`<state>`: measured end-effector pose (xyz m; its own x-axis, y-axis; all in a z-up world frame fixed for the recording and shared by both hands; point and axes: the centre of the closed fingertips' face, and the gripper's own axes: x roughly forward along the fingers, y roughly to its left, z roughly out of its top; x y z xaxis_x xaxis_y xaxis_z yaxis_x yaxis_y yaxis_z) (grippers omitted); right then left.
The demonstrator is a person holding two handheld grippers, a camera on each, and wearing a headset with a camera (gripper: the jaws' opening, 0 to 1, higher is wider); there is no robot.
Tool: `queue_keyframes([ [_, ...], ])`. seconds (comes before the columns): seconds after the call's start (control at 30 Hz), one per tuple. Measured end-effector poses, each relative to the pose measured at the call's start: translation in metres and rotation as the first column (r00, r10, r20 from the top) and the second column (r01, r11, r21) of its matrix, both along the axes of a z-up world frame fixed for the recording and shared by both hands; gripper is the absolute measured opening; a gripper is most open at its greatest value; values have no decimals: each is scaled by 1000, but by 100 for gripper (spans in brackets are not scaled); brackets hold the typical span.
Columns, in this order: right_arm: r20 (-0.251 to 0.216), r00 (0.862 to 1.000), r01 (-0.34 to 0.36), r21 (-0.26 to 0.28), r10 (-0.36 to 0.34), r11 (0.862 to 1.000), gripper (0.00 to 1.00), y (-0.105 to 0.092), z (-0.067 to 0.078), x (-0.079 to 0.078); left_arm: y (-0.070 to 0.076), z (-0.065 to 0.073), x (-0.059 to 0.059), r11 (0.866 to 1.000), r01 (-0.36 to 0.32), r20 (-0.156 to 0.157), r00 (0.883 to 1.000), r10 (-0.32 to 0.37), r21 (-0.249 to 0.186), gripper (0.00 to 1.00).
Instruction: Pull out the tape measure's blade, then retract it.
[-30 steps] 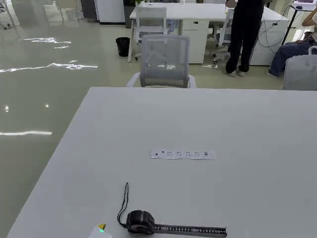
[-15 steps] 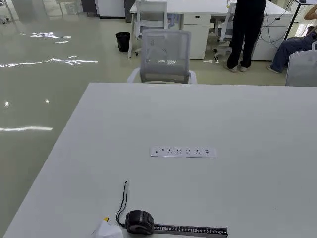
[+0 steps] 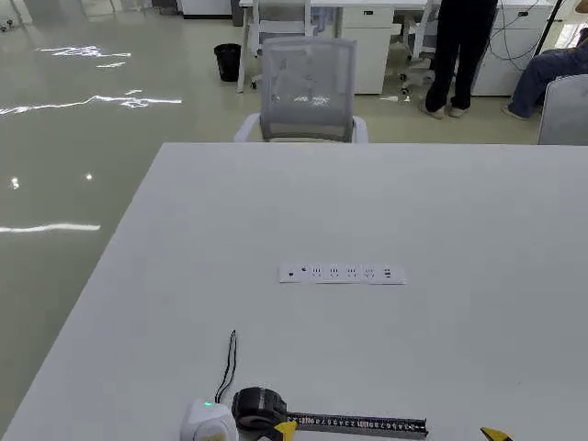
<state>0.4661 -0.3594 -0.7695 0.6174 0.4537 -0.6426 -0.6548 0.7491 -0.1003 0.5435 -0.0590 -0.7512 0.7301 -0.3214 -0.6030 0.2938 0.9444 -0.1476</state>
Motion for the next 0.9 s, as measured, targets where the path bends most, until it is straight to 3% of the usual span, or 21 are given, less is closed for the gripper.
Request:
queue_keyframes([
  [0.17, 2, 999, -33, 1, 33, 999, 79, 6, -2, 12, -1, -7, 4, 999, -31, 6, 999, 31, 15, 90],
  [0.33, -18, 994, -107, -42, 106, 993, 74, 11, -12, 20, -5, -9, 8, 999, -41, 20, 999, 41, 21, 87],
  [0.5, -15, 987, -164, -85, 163, 983, 65, 18, -12, 36, -6, -10, 12, 999, -36, 18, 999, 36, 26, 85],
  [0.63, -29, 971, -240, -136, 238, 961, 56, 24, -17, 42, -5, -10, 15, 999, -31, 24, 999, 30, 36, 83],
  [0.67, -36, 965, -264, -163, 261, 951, 54, 24, -21, 44, -5, -10, 16, 999, -30, 23, 999, 29, 37, 83],
  [0.7, -45, 952, -307, -217, 304, 927, 54, 24, -25, 44, -4, -11, 17, 999, -26, 27, 999, 25, 46, 83],
  [0.77, -69, 930, -367, -243, 362, 898, 50, 30, -31, 43, -4, -11, 18, 998, -21, 30, 999, 19, 59, 82],
  [0.9, -100, 915, -403, -261, 390, 877, 43, 32, -36, 48, -6, -12, 19, 997, -19, 34, 999, 16, 70, 81],
])
